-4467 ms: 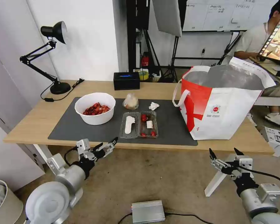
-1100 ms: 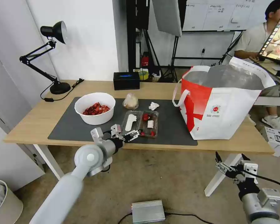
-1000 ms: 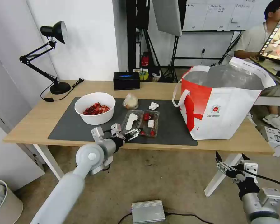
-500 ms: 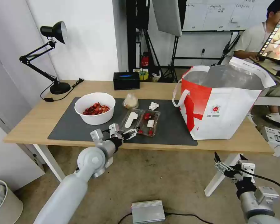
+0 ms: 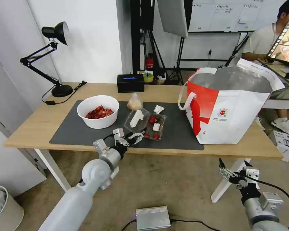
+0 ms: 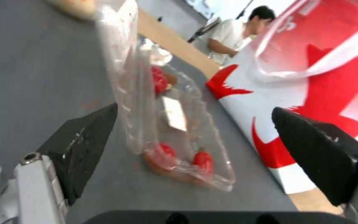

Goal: Pick up the trash from the table and place it into the takeout bag.

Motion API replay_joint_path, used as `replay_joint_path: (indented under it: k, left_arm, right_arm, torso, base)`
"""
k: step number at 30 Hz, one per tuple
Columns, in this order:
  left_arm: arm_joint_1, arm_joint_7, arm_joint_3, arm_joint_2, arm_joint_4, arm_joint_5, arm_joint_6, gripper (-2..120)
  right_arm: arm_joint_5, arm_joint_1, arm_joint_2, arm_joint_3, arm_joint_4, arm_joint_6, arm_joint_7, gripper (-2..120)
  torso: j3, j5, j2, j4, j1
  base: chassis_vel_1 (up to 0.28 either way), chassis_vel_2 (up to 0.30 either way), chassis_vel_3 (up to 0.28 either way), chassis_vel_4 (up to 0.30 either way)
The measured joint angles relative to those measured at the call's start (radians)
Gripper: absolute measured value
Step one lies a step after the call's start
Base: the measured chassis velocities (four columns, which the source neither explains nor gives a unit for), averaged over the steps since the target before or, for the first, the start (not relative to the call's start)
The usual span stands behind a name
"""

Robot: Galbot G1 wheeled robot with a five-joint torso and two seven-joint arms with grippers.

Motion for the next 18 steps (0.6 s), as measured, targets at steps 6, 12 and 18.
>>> replay_joint_path:
  k: [6,12,18]
  left_arm:
    - [0.000,0.059,0.016,-0.002,0.005,0.044,-0.040,100]
    - [-0.004,0.121,0.034,0.001,0.023,0.123,-0.077,100]
    - [-0.009,0.181,0.052,0.003,0.053,0.201,-0.124,100]
  right_arm:
    - [0.000,0.000,0.000,0.000,-0.008,0.005,-0.002,100]
    - [0.000,0.002,0.000,-0.001,-0.015,0.008,-0.003,100]
    - [0.001,0.002,0.006,-0.006,-0.017,0.012,-0.004,100]
  torso:
    - [0.000,0.0000,0.000,0.0000,0.000]
    - [0.000,0.0000,0.000,0.0000,0.000]
    - [0.000,0.0000,0.000,0.0000,0.000]
  base:
    - [0.000,0.000,0.000,0.000]
    - [0.000,0.000,0.000,0.000]
    - [0.000,0.000,0.000,0.000]
